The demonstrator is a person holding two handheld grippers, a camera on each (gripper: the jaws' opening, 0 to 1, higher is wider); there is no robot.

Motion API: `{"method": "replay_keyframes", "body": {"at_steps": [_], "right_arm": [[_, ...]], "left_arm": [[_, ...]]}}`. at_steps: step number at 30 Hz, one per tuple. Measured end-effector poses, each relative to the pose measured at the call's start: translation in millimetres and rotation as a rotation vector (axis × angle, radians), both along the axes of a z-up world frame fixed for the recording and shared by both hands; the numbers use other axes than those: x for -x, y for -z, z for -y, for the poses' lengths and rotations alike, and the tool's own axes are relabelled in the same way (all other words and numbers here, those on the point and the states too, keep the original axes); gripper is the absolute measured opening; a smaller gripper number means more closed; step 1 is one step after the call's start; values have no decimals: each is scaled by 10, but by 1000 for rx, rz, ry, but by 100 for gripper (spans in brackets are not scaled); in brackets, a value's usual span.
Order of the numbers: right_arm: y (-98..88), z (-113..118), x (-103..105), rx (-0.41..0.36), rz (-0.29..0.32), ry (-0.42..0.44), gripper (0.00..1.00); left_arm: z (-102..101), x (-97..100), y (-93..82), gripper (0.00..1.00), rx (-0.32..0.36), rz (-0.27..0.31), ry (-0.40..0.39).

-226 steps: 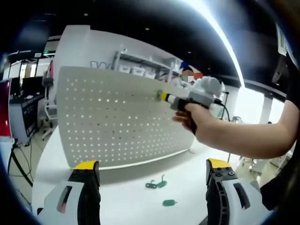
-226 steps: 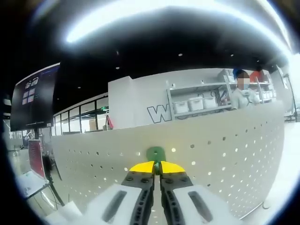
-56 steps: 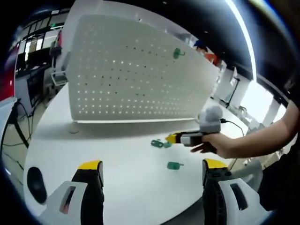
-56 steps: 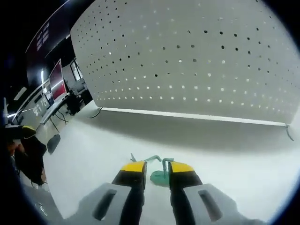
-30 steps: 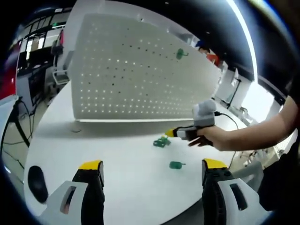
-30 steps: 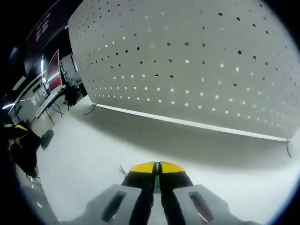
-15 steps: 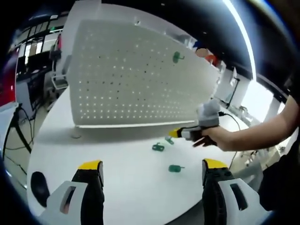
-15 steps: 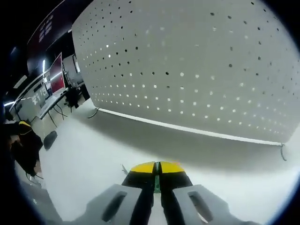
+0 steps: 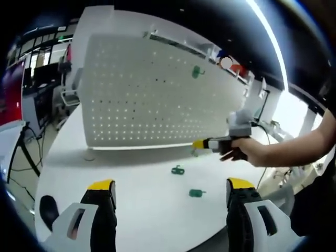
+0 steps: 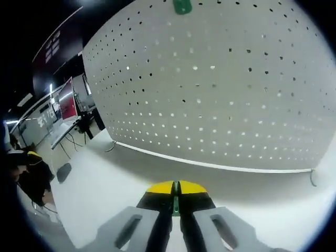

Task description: Insert the hook assembly into the mounting plate slot until the hook locks in place.

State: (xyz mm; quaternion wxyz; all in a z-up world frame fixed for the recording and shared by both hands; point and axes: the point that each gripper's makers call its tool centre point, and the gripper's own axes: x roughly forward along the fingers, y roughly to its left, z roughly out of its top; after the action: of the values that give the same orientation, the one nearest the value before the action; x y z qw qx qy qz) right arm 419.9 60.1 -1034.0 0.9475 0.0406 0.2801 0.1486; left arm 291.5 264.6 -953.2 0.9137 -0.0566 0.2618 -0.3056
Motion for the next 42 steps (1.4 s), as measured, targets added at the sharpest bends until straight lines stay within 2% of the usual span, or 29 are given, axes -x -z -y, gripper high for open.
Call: {"method": "replay_keyframes", "body": {"at_steps": [6, 10, 13, 17, 21, 23, 26, 29, 31, 35, 39, 42], "right_arm": [[-81, -41, 50, -18, 11, -8, 0], [-217, -80, 75, -34, 40, -9, 0], [-382, -116, 68, -16, 96, -37, 0], [-566, -134, 67, -14, 134, -50, 0], [-757, -149, 73, -33, 169, -53, 0], [-885, -191, 76, -8, 213, -86, 0], [-1024, -218, 96, -31, 224, -95, 0], [-1219, -229, 126, -44, 268, -102, 0], [-1358, -204, 148, -44, 313, -91, 0], [-1544, -181, 197, -98, 343, -73, 0], [-1681, -183, 252, -141, 358, -71, 0], [-1749, -199, 298, -185, 361, -68, 0]], "left_arm": [[22, 5, -56, 88, -5, 12, 4], [31, 8, -90, 88, -3, 20, 6], [37, 7, -91, 87, -17, 20, 6], [52, -12, -113, 87, -20, 24, 5], [-1, -72, -103, 89, -45, 15, -38], [3, -101, -99, 89, -32, 0, -48], [31, -153, -141, 89, 26, -15, -77], [123, -183, -184, 89, 129, -53, -88], [149, -204, -194, 90, 154, -61, -91], [213, -224, -190, 90, 150, -65, -82], [272, -226, -153, 89, 76, -54, -50], [359, -249, -169, 89, 99, -64, -42]]}}
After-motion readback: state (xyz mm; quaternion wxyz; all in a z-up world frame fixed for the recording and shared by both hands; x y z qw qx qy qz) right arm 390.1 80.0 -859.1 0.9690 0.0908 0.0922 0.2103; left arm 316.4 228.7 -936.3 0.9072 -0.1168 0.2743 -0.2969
